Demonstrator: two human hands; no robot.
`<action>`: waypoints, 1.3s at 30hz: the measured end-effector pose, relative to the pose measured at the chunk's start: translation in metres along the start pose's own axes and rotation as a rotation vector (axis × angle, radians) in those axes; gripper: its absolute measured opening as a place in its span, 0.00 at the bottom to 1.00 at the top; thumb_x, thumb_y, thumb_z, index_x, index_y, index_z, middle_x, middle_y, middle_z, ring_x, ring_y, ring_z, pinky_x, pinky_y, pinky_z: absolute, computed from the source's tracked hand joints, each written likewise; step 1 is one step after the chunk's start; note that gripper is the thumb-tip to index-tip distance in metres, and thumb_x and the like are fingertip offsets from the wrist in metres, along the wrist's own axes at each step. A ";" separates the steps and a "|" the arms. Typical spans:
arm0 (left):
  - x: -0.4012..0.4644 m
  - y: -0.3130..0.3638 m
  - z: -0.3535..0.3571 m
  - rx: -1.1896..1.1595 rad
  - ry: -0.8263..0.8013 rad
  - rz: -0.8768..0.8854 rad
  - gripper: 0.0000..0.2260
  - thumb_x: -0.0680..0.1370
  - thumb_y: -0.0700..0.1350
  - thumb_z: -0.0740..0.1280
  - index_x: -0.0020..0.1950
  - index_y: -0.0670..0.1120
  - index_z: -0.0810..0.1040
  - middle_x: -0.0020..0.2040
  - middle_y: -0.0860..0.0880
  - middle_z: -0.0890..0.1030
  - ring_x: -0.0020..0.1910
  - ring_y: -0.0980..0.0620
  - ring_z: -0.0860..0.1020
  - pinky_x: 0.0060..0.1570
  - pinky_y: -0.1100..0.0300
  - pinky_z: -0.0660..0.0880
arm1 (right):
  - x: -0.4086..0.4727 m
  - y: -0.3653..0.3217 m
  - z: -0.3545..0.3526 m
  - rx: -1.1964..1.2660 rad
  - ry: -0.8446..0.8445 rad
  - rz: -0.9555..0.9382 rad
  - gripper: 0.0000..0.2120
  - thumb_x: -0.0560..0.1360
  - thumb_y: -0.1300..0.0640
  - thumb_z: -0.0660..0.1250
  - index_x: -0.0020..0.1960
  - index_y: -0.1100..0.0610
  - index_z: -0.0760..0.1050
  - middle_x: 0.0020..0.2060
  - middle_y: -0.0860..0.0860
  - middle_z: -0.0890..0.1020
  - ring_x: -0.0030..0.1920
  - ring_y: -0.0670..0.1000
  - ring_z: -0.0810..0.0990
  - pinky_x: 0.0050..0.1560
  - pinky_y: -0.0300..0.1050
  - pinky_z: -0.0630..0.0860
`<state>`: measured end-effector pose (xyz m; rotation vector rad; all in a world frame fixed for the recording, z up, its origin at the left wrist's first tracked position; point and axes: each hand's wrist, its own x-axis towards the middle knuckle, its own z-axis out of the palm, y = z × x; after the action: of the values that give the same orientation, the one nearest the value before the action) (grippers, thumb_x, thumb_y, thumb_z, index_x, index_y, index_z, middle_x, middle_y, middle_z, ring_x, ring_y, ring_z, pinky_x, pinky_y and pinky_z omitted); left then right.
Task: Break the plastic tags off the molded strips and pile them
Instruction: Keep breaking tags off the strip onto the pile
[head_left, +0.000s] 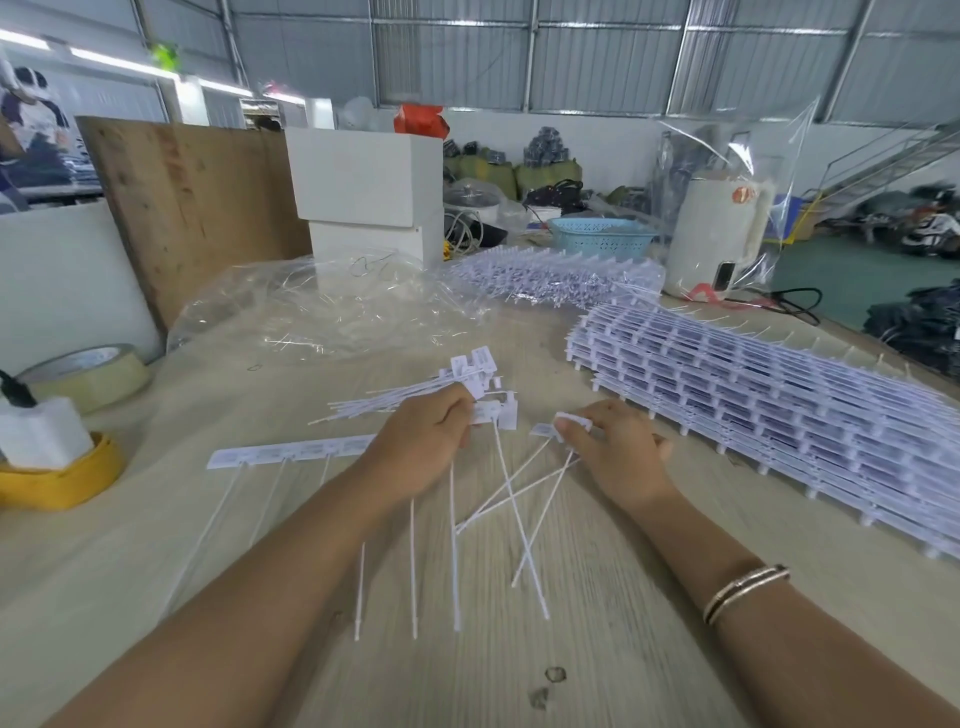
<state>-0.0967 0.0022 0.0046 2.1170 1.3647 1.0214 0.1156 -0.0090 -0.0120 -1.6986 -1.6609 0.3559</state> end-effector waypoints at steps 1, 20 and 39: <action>0.000 0.001 0.002 0.016 -0.021 -0.001 0.13 0.80 0.41 0.56 0.38 0.52 0.71 0.32 0.53 0.76 0.28 0.57 0.70 0.34 0.59 0.66 | 0.000 0.000 0.001 -0.060 0.007 0.031 0.10 0.77 0.46 0.62 0.48 0.48 0.80 0.56 0.49 0.76 0.61 0.52 0.70 0.62 0.53 0.61; -0.006 0.011 0.009 0.267 -0.061 0.181 0.15 0.80 0.52 0.58 0.36 0.48 0.72 0.32 0.51 0.74 0.35 0.49 0.74 0.39 0.54 0.69 | -0.020 -0.022 0.002 0.387 -0.114 -0.266 0.08 0.76 0.56 0.66 0.39 0.46 0.77 0.41 0.43 0.78 0.54 0.51 0.73 0.63 0.66 0.60; -0.005 0.024 0.010 -0.550 -0.136 -0.141 0.15 0.80 0.50 0.59 0.40 0.43 0.78 0.28 0.55 0.77 0.32 0.62 0.74 0.29 0.75 0.66 | -0.025 -0.029 0.006 0.577 0.110 -0.466 0.07 0.73 0.61 0.69 0.42 0.50 0.81 0.36 0.43 0.81 0.42 0.46 0.79 0.50 0.45 0.72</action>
<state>-0.0757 -0.0125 0.0129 1.6272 1.0048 1.0286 0.0868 -0.0336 -0.0039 -0.8676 -1.6107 0.4489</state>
